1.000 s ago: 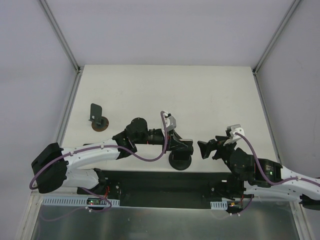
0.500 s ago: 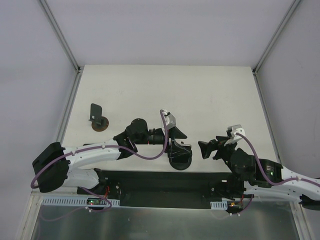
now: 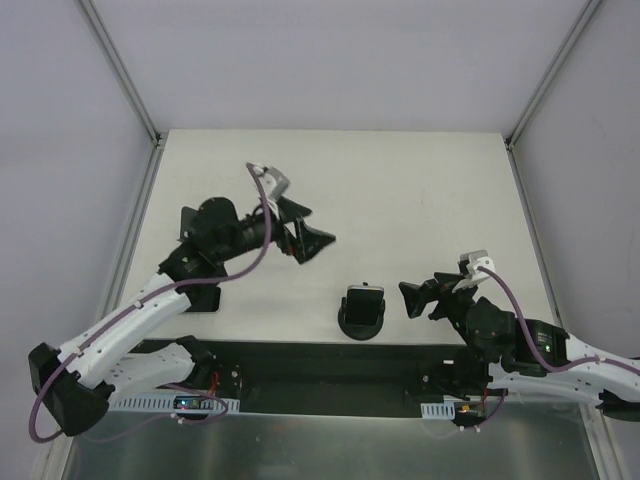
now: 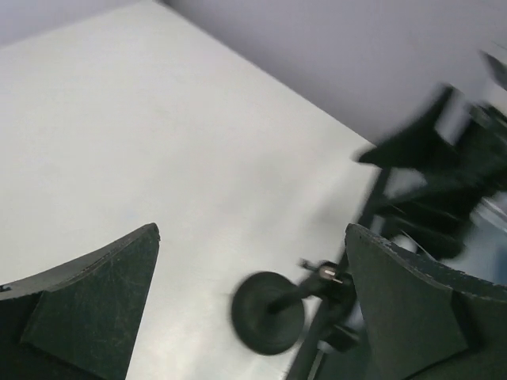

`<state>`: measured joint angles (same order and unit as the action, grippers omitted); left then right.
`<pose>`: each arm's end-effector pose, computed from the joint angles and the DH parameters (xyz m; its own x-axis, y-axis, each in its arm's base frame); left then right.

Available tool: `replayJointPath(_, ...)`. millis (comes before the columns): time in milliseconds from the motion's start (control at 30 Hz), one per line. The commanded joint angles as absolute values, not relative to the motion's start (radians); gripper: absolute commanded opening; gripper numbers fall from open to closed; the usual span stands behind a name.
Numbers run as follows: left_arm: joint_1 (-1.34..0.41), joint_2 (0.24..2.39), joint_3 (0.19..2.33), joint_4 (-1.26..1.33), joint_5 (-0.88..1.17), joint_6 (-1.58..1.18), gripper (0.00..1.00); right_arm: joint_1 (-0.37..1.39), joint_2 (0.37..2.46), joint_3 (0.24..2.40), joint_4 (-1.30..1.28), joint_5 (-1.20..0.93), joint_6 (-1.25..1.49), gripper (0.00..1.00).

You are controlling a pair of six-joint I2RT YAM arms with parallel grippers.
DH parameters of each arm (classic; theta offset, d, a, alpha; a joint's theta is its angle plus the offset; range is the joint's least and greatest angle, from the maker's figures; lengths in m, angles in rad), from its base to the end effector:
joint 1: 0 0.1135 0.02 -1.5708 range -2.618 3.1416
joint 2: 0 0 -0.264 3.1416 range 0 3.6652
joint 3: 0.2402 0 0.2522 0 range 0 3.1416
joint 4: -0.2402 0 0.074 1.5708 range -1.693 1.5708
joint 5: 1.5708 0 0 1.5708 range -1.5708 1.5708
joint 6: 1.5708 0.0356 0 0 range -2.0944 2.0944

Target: Place the phone on the phone stand

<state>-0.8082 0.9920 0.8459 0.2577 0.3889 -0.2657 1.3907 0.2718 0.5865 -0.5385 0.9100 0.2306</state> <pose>0.1512 -0.1778 0.3701 -0.1698 -0.1740 -0.9700 0.9169 0.3327 -0.2202 0.0408 0.0673 0.2960 -0.1452 -0.0143 -0.9893 -0.4445 0.8943 0.0523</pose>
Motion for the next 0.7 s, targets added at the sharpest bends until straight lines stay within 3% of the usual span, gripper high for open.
replayJointPath(0,-0.562,0.931,0.978,-0.185,0.241,-0.272,0.99,1.390,0.255,0.589,-0.551,0.928,0.245,0.93)
replayJointPath(167,-0.284,1.014,1.097,-0.506,0.006,-0.138,0.99,1.390,0.258,0.594,-0.549,0.927,0.235,0.93)
replayJointPath(367,-0.057,1.176,1.069,-0.525,-0.110,0.014,0.99,1.388,0.235,0.586,-0.549,0.923,0.218,0.93)
replayJointPath(533,0.037,1.342,1.149,-0.552,-0.035,0.046,0.99,1.390,0.213,0.583,-0.548,0.919,0.203,0.93)
replayJointPath(667,0.054,1.438,1.204,-0.569,-0.121,0.107,0.99,1.390,0.221,0.597,-0.545,0.902,0.167,0.93)
